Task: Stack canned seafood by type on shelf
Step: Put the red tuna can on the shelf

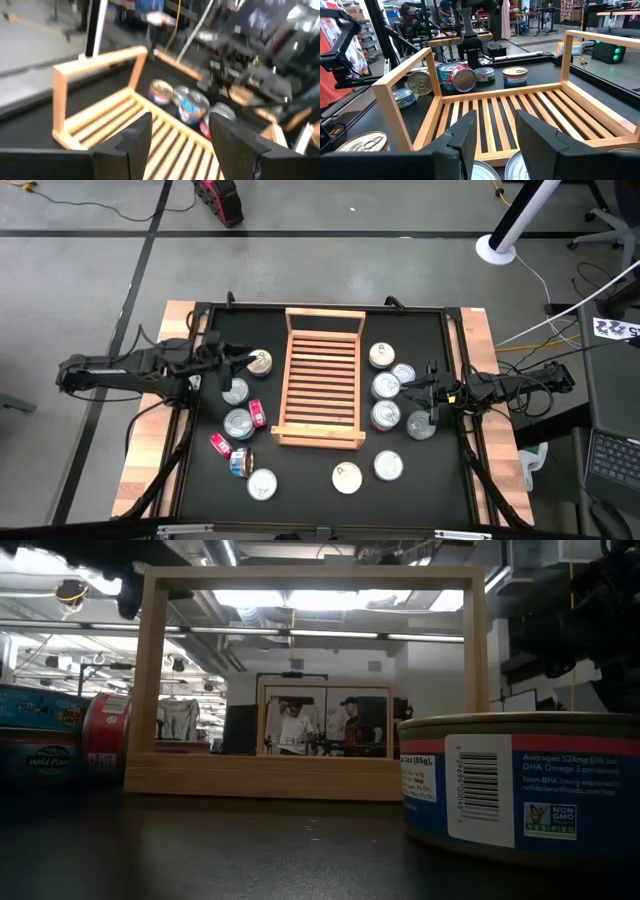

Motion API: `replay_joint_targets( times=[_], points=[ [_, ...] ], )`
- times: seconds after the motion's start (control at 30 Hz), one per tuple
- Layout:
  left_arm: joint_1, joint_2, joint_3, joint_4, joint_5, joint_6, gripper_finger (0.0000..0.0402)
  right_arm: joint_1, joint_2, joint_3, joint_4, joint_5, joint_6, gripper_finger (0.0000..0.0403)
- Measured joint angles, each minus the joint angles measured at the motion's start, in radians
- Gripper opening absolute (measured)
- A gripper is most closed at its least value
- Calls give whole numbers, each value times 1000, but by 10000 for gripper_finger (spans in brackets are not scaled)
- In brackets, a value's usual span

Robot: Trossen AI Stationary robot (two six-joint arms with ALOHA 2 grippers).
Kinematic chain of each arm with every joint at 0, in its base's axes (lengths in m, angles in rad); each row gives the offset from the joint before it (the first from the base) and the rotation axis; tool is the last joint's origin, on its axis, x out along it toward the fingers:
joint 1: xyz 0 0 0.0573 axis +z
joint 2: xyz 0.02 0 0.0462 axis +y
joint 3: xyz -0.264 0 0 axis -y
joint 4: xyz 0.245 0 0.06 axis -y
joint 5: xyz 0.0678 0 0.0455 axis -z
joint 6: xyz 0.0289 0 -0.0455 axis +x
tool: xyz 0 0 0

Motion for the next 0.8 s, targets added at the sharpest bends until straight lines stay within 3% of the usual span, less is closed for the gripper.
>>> replay_joint_targets(
  times=[0.23, 0.43, 0.6, 0.8],
  points=[
    [0, 224, 304, -373, 75, -94, 186, 0, 0, 0, -1, 0, 0, 136],
    [0, 367, 516, -683, 158, -294, 186, 0, 0, 1, -1, 0, 0, 136],
    [0, 449, 565, -826, 296, -526, 186, 0, 0, 1, -1, 1, 25, 136],
    [0, 507, 557, -837, 375, -554, 186, 0, 0, 1, -1, 1, 48, 136]
  ],
)
